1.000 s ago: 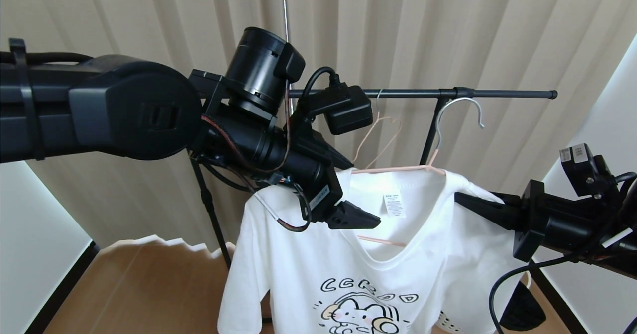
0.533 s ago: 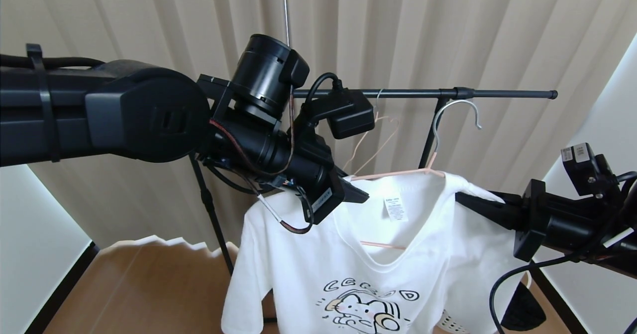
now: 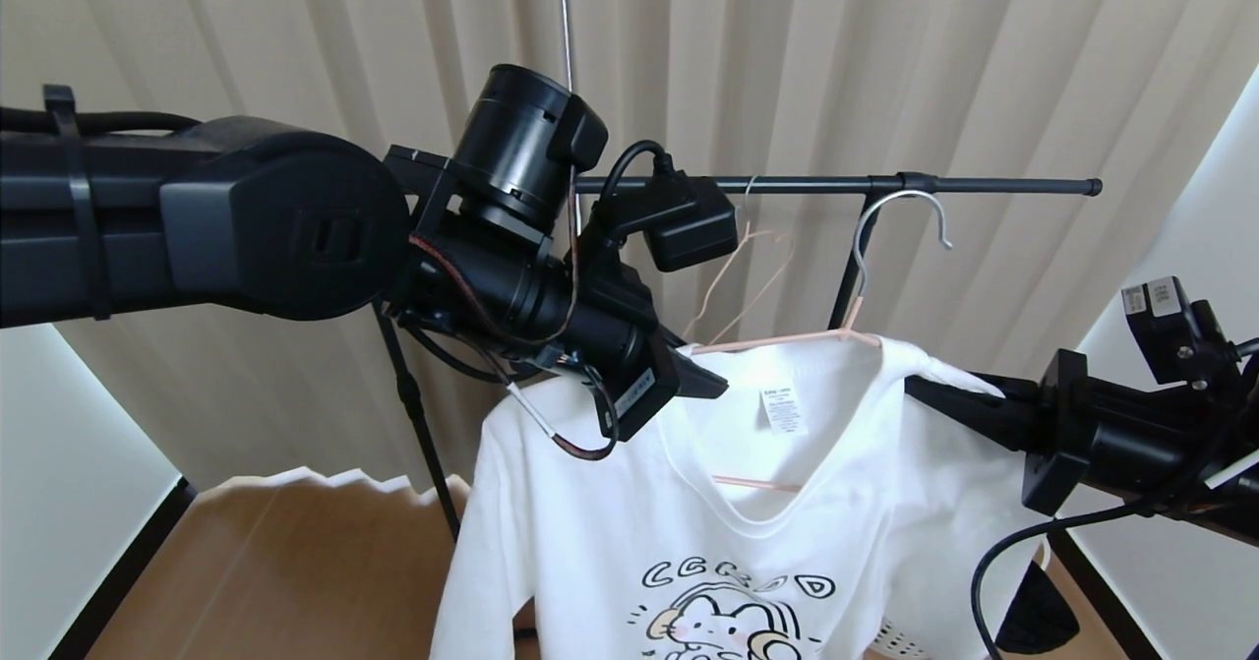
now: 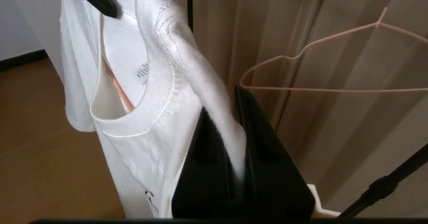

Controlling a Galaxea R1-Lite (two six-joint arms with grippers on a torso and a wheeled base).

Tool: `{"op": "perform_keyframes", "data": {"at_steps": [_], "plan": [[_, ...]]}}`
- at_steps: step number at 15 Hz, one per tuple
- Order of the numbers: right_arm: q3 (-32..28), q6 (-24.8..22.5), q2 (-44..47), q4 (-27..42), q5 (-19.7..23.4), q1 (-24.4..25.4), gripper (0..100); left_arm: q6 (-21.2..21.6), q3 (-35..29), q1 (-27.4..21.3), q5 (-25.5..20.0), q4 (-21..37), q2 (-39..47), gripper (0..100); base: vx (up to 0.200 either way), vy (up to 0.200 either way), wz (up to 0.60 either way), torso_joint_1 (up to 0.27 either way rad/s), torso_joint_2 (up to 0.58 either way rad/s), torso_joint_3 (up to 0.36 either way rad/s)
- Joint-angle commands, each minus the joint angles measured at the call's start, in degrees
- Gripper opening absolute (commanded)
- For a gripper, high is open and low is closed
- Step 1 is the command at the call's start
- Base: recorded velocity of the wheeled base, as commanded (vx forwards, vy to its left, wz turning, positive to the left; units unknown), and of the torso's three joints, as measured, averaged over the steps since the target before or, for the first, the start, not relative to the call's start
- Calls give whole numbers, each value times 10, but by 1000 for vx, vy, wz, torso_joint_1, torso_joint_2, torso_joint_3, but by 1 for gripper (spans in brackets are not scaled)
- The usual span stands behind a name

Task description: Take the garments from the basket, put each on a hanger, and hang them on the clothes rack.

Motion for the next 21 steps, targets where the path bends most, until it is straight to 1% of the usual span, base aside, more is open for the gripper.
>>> {"op": "perform_keyframes", "data": {"at_steps": [1,2,3,6,8,11,13,15,18,21], "plan": [[2,0,-5,-1,0,0,0,-1,2,0,1,1,-5,0,0,0,0,0,0,0],[2,0,-5,0,0,0,0,-2,2,1,1,0,-5,0,0,0,0,0,0,0],[2,-1,-6,0,0,0,100,-2,2,1,2,0,-5,0,0,0,0,0,0,0],[12,-10,-9,-1,2,0,100,-3,4,7,2,-1,-15,0,0,0,0,0,0,0],[12,-10,-9,-1,25,-3,100,-19,5,13,2,-2,-23,0,0,0,0,0,0,0],[10,-9,-8,-2,29,-5,100,-44,10,23,2,-3,-31,0,0,0,0,0,0,0],[7,-8,-7,-2,29,-7,100,-57,20,30,2,-17,-42,0,0,0,0,0,0,0],[0,-8,-4,-2,28,-15,100,-75,63,39,2,-67,-66,0,0,0,0,0,0,0],[-3,-8,-1,-1,28,-18,100,-77,134,47,3,-147,-99,0,0,0,0,0,0,0],[-4,-9,7,-1,26,-19,100,-76,212,48,5,-239,-132,0,0,0,0,0,0,0]]}}
